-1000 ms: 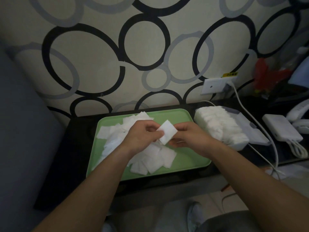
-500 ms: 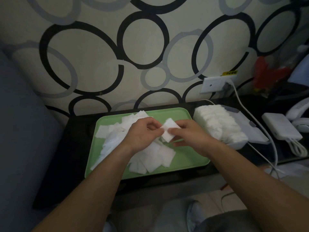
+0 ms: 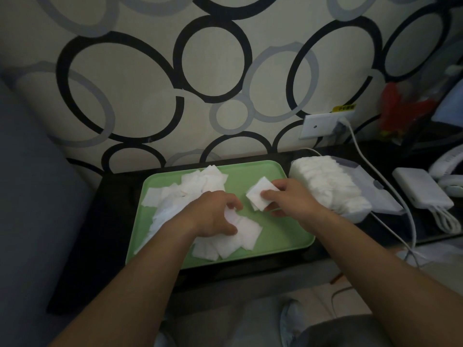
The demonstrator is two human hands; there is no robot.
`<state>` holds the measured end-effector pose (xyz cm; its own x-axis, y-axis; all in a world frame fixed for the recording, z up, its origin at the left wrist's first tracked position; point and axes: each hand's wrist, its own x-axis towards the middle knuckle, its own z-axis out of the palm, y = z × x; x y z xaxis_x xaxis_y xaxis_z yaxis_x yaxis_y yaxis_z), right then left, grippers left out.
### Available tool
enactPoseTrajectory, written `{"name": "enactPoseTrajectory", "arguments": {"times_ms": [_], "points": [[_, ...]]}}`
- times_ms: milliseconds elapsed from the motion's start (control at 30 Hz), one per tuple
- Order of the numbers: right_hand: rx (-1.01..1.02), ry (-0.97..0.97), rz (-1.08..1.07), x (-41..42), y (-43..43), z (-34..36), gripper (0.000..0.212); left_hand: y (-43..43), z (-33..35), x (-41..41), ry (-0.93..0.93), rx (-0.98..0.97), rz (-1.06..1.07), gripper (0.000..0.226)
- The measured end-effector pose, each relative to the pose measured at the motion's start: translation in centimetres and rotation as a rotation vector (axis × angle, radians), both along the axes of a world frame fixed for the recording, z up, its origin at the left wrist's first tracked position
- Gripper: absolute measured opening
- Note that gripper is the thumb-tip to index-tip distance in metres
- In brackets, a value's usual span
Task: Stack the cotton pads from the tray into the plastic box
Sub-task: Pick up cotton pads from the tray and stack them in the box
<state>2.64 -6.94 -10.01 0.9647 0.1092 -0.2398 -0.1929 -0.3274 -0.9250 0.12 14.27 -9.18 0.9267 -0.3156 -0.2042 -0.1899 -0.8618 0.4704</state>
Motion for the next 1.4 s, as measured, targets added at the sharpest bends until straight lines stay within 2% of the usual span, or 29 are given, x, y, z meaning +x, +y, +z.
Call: {"name": "enactPoseTrajectory", "arguments": {"times_ms": [133, 233, 333, 433, 567, 833, 967, 1133, 1267, 1333, 1400], "points": [[-0.008, -0.014, 0.014, -0.1, 0.1, 0.0, 0.011, 0.4, -0.2, 0.4, -0.045, -0.062, 0.060, 0.037], [-0.021, -0.024, 0.028, -0.2, 0.3, 0.1, 0.010, 0.7, -0.4, 0.5, -0.069, -0.104, 0.100, 0.033], [-0.044, -0.034, 0.042, -0.3, 0.5, 0.2, 0.010, 0.9, -0.1, 0.5, -0.006, -0.109, 0.053, 0.039], [-0.058, -0.040, 0.061, -0.2, 0.6, 0.2, 0.012, 1.1, 0.2, 0.3, 0.075, 0.020, -0.052, 0.053], [-0.056, -0.046, 0.074, -0.3, 0.7, 0.3, 0.013, 1.1, -0.1, 0.3, 0.055, 0.043, -0.049, 0.058], [-0.064, -0.045, 0.074, -0.1, 0.5, 0.1, 0.011, 0.9, 0.1, 0.5, -0.062, 0.011, 0.041, 0.030], [-0.069, -0.042, 0.058, 0.0, 0.6, 0.1, 0.012, 1.0, 0.0, 0.5, -0.036, 0.005, 0.124, 0.040], [-0.079, -0.044, 0.019, 0.1, 0.8, -0.3, 0.012, 0.6, 0.3, 0.0, 0.008, -0.014, 0.152, 0.068], [-0.087, -0.024, -0.017, 0.3, 0.9, -0.6, 0.010, 0.6, 0.1, 0.2, -0.090, -0.002, 0.236, 0.035], [-0.105, -0.030, -0.039, 0.4, 0.9, -0.7, 0.008, 0.4, 0.3, 0.3, -0.169, -0.010, 0.311, 0.030], [-0.108, -0.032, -0.053, 0.5, 0.9, -0.7, 0.008, 0.4, 0.7, 0.3, -0.230, -0.099, 0.390, 0.026]]}}
